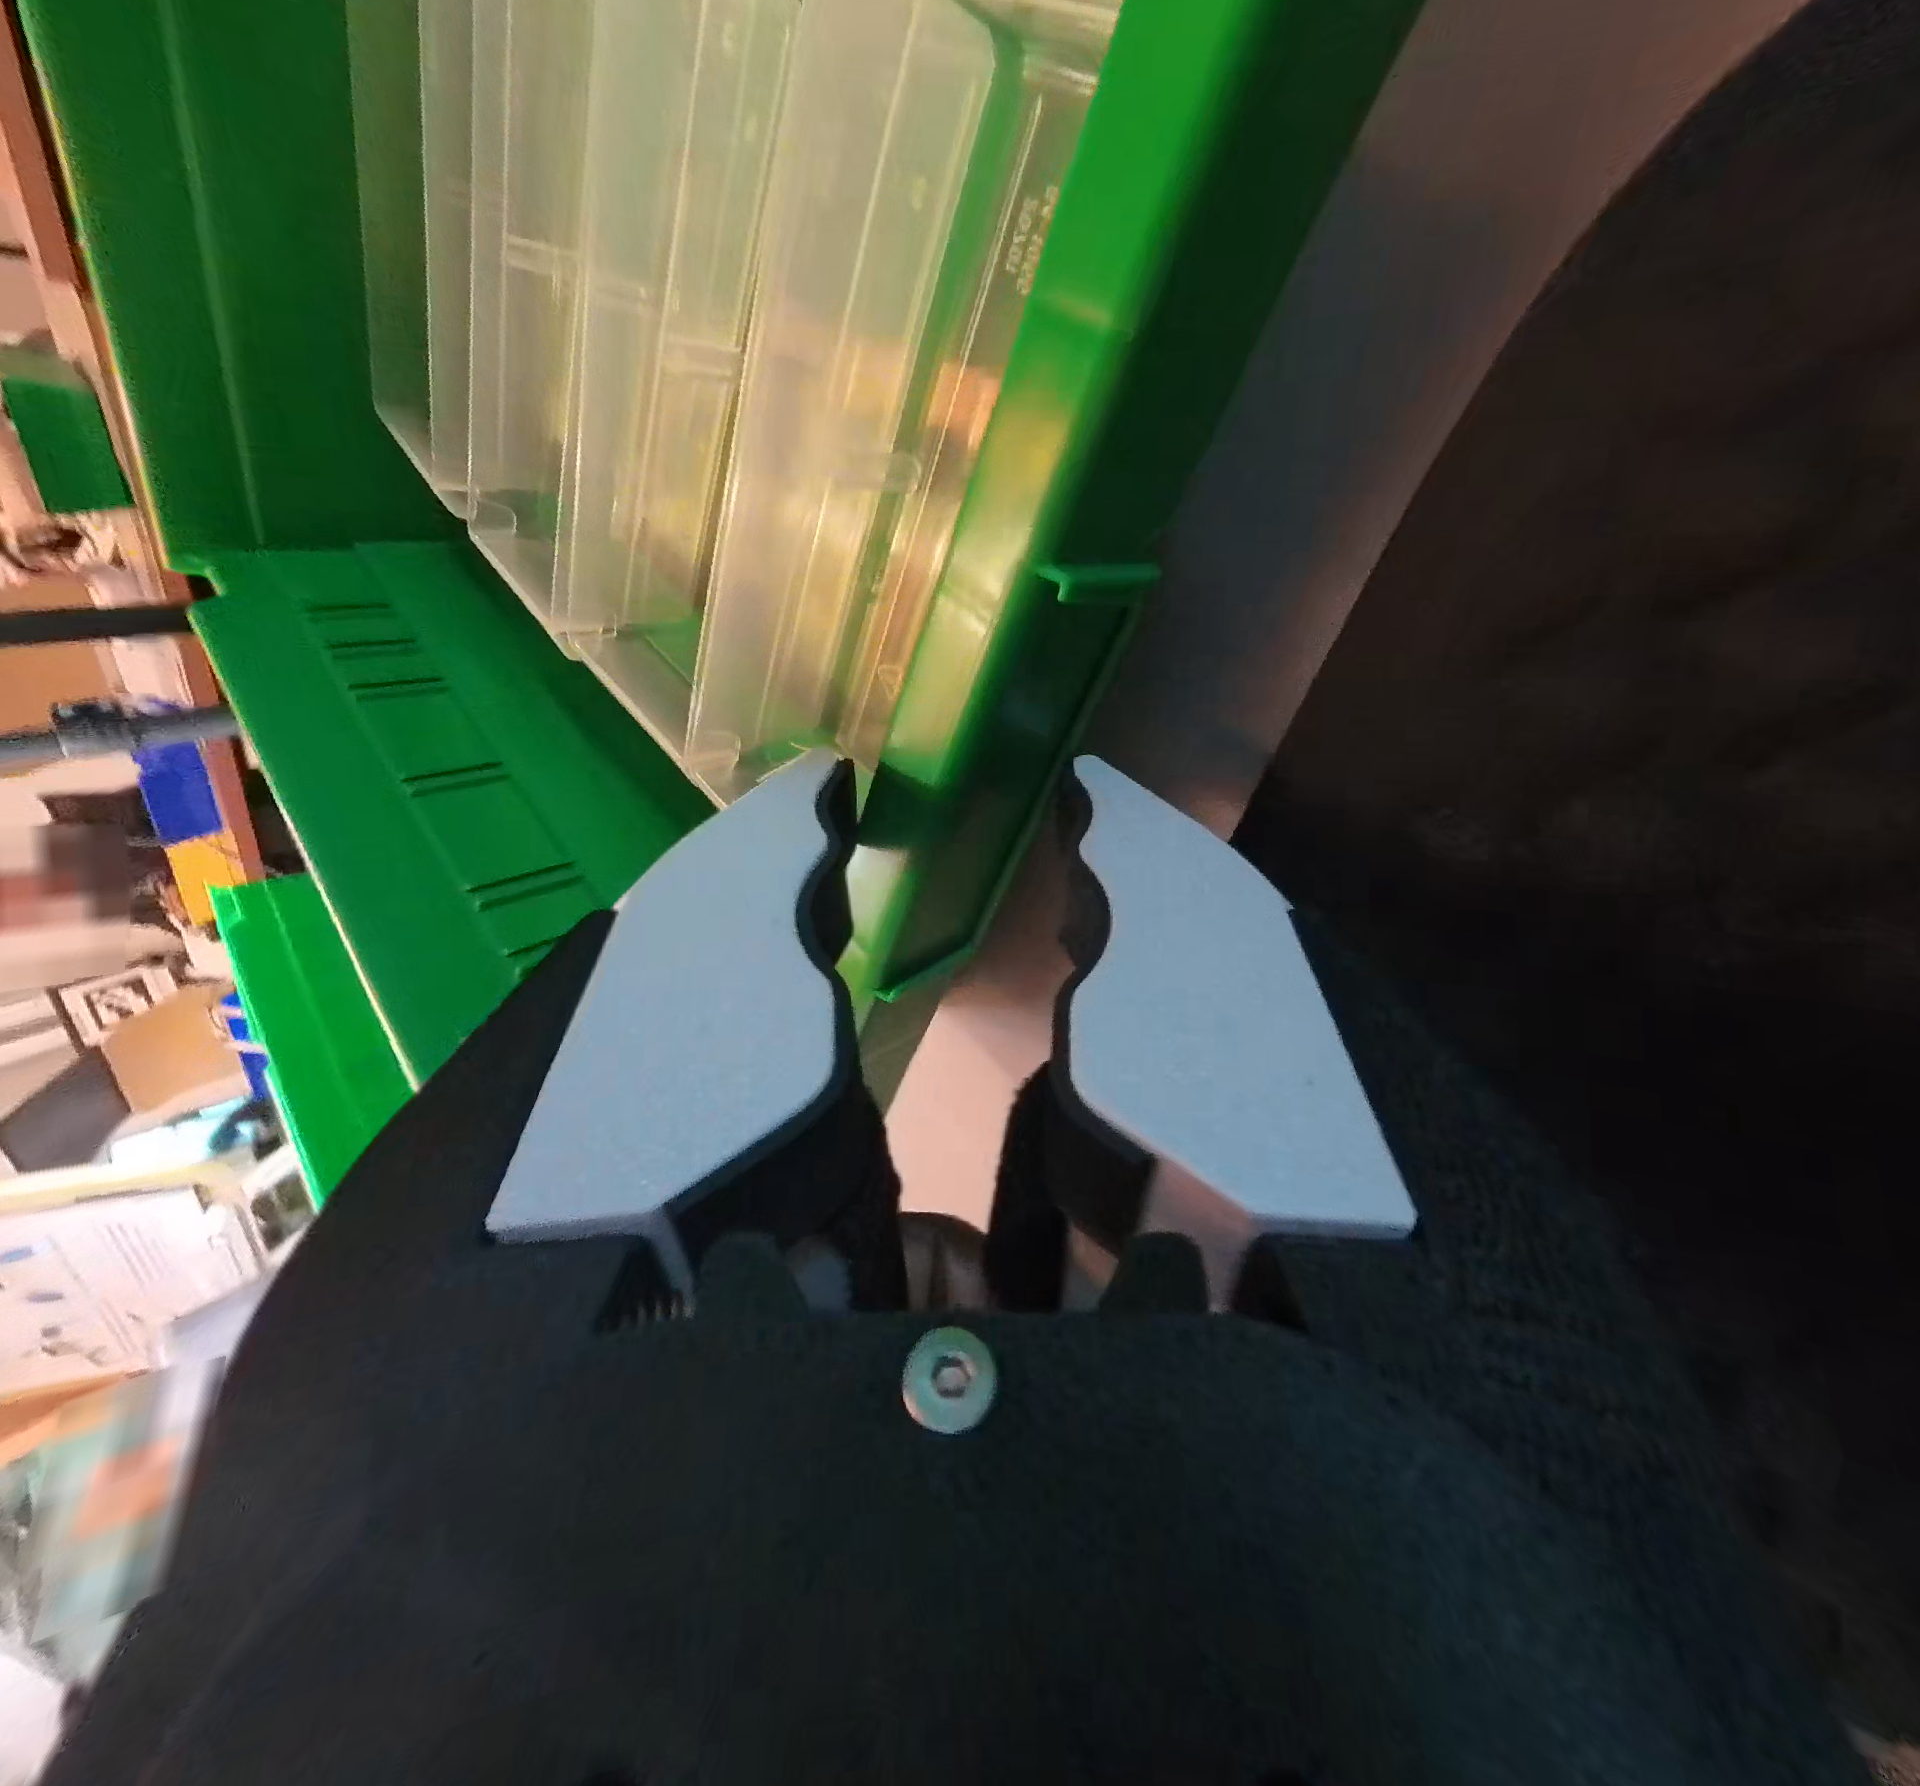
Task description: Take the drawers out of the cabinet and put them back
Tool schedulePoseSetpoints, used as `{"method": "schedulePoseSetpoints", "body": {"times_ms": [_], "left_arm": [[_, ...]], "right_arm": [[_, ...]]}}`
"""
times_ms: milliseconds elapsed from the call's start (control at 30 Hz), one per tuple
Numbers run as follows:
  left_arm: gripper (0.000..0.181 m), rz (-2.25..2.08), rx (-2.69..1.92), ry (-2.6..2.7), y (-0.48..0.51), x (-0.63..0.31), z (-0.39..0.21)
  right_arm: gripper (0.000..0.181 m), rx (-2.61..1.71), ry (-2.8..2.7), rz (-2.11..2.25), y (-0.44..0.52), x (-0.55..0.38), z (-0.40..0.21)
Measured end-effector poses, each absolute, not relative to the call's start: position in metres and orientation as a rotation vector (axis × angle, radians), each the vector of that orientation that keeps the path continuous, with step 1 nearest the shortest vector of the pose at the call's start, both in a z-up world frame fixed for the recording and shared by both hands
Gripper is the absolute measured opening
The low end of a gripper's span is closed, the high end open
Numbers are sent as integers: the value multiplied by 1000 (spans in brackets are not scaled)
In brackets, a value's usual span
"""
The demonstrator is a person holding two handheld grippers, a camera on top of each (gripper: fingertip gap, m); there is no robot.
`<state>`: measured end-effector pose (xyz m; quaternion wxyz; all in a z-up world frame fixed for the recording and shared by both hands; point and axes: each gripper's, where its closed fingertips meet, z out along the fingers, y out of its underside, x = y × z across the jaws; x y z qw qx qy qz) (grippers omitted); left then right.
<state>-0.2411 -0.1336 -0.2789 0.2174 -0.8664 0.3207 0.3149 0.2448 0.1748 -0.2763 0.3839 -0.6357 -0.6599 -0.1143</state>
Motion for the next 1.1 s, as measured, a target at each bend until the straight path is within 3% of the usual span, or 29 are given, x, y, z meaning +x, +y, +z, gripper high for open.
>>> {"method": "schedulePoseSetpoints", "body": {"times_ms": [467,1100], "left_arm": [[37,892,-2543,799,-221,-313,-278],[36,825,-2535,846,-256,-324,-278]], "right_arm": [[40,-1672,-1605,-370,187,325,-277],[41,-1682,-1567,-374,180,376,-277]]}}
